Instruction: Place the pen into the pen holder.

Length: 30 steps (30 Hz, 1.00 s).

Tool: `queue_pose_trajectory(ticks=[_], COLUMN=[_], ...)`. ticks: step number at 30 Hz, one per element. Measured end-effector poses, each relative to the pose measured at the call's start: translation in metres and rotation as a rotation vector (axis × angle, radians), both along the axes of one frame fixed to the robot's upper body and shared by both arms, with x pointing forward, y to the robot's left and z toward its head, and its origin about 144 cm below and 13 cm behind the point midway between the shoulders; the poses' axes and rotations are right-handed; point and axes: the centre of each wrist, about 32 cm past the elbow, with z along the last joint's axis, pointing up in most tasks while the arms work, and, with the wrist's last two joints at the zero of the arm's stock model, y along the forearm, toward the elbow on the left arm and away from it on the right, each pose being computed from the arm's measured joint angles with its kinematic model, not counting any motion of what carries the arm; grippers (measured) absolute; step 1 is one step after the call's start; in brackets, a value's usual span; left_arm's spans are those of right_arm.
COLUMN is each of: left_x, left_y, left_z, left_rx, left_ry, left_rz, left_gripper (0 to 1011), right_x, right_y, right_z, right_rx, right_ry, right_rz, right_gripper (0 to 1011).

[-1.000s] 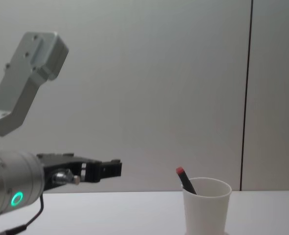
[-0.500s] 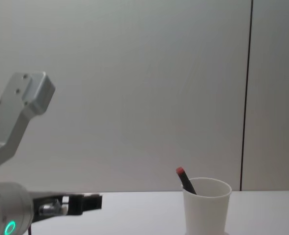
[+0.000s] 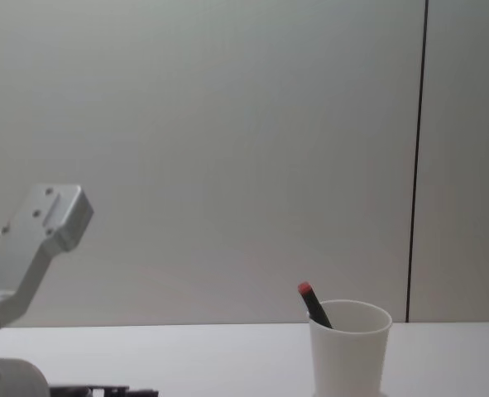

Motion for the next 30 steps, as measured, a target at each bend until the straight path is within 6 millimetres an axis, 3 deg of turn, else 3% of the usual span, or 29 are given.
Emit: queue_pose_trajectory(ticks=[30], left_x=[0.007], left_y=[-0.002], left_z=[-0.016], left_rx=[0.008], left_ry=[0.140], left_rz=[-0.067], left_gripper=[1004], right_x=[0.000], right_y=[0.000], right_z=[0.000], right_rx=[0.000], right_ry=[0.000], right_rz=[0.000], right_gripper=[1001])
